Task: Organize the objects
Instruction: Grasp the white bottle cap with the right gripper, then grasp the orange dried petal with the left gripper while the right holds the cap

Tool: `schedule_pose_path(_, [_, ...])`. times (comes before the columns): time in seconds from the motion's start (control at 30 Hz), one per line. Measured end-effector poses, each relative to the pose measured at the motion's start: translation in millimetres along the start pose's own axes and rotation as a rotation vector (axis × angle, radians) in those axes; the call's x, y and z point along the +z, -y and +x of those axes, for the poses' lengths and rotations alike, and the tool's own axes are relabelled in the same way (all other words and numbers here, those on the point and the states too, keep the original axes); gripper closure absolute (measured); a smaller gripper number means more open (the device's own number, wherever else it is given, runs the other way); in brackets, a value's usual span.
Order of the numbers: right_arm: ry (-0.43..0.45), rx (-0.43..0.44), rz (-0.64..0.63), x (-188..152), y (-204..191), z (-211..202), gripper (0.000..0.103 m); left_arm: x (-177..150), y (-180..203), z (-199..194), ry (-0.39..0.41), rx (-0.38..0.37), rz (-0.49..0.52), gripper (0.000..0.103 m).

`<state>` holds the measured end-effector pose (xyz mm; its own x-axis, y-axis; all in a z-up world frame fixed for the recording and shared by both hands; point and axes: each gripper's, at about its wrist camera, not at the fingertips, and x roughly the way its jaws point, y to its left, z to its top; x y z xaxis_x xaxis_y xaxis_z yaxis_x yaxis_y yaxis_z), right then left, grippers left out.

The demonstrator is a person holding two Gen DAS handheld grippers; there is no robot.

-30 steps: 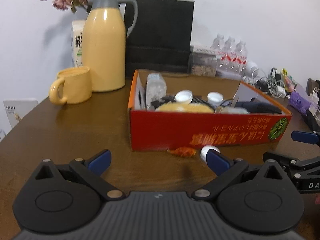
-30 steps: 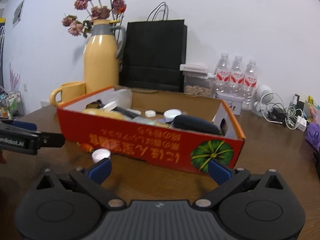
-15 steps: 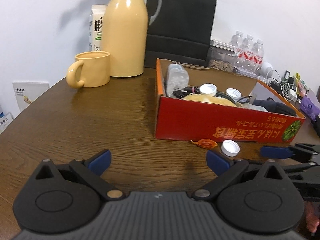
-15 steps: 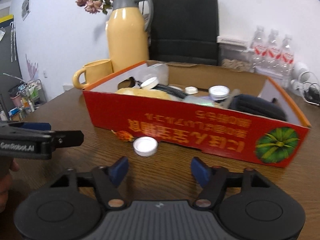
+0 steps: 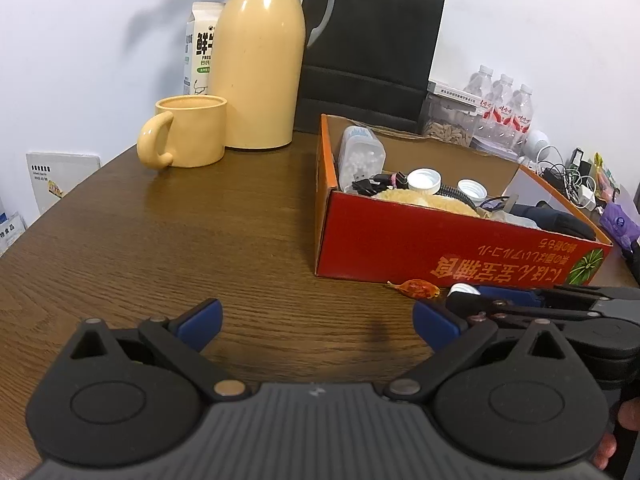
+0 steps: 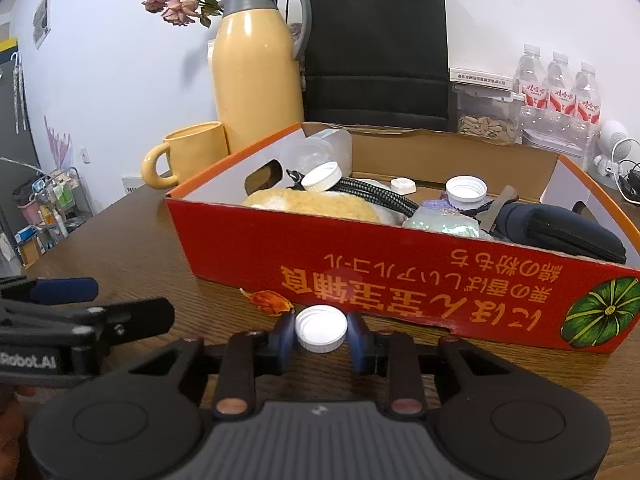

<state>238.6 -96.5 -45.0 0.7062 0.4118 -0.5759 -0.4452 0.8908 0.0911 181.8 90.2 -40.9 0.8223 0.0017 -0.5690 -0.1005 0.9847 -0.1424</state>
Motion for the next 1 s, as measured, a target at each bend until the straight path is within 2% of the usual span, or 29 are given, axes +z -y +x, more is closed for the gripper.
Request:
schedule_pose_path(0.37, [0.07,-0.033,-0.006,-6,15,-22,0.076,1,4,10,0.0,0.015,0.002,0.0])
schedule_pose_path(0.5, [0.082,-0.041,-0.004,-9,26,-29,0.076,2,10,11,0.026,0.029,0.0,0.0])
schedule_pose_path(1.0, [0.108,-0.091,0.015,-20,80,-51,0.076,1,62,32,-0.001,0.046,0.068,0.0])
